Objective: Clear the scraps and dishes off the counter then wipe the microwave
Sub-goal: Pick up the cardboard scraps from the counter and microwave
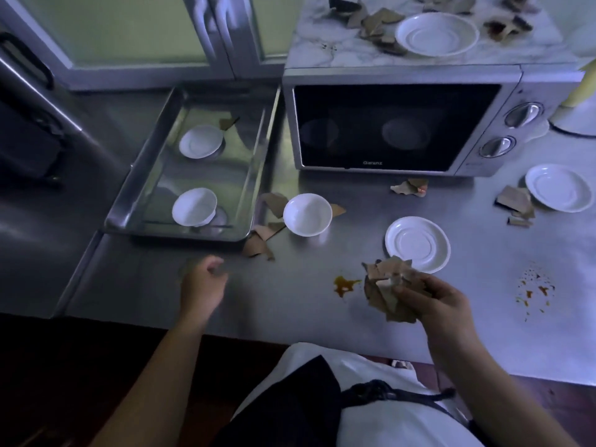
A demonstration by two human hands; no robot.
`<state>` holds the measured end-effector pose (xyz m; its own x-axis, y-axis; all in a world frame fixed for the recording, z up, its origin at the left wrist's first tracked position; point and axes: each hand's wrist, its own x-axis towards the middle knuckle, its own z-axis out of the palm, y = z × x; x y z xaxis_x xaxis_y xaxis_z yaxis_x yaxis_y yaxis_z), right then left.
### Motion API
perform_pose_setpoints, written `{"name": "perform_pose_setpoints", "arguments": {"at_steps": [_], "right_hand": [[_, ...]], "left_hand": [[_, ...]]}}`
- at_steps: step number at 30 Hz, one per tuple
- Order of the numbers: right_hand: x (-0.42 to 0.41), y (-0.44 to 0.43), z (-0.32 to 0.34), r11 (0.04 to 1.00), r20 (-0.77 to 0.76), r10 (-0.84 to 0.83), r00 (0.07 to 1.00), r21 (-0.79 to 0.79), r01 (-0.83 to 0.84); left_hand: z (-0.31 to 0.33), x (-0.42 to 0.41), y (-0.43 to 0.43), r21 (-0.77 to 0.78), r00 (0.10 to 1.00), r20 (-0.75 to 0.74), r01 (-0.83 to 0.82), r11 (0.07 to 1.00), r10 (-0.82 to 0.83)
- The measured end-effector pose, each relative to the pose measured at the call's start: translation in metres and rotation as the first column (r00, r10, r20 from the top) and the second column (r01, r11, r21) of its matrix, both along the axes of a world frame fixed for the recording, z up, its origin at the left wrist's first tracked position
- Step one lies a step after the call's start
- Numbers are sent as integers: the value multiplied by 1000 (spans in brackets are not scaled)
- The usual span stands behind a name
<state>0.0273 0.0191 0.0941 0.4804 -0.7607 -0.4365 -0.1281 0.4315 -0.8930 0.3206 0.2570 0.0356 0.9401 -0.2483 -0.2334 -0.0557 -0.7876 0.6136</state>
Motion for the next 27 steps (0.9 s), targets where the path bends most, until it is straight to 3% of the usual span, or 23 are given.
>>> {"name": "perform_pose_setpoints", "arguments": {"at_steps": [3, 6, 9, 13, 18, 24, 27], "right_hand": [[17, 27, 3, 1000, -36, -27, 999, -7, 27], [26, 46, 4, 1000, -71, -24, 997, -19, 22], [33, 60, 4, 1000, -97, -25, 995, -16, 24], [42, 76, 2, 1000, -110, -24, 994, -16, 23], [57, 87, 4, 999, -119, 15, 993, -35, -20], [61, 97, 6, 998, -125, 35, 991, -39, -40], [59, 98, 6, 999, -132, 23, 991, -44, -29]], "left_hand": [[-24, 48, 44, 193, 994, 27, 97, 976, -104], [-40, 81, 66, 198, 973, -82, 229, 953, -217], [-55, 98, 76, 190, 950, -60, 313, 931, -307], [-63, 106, 79, 161, 961, -25, 277, 947, -277], [-64, 113, 82, 62, 959, -119, 267, 962, -258], [-60, 124, 78, 82, 947, -199, 274, 958, -254], [-56, 124, 75, 180, 948, -170, 299, 937, -269]]}}
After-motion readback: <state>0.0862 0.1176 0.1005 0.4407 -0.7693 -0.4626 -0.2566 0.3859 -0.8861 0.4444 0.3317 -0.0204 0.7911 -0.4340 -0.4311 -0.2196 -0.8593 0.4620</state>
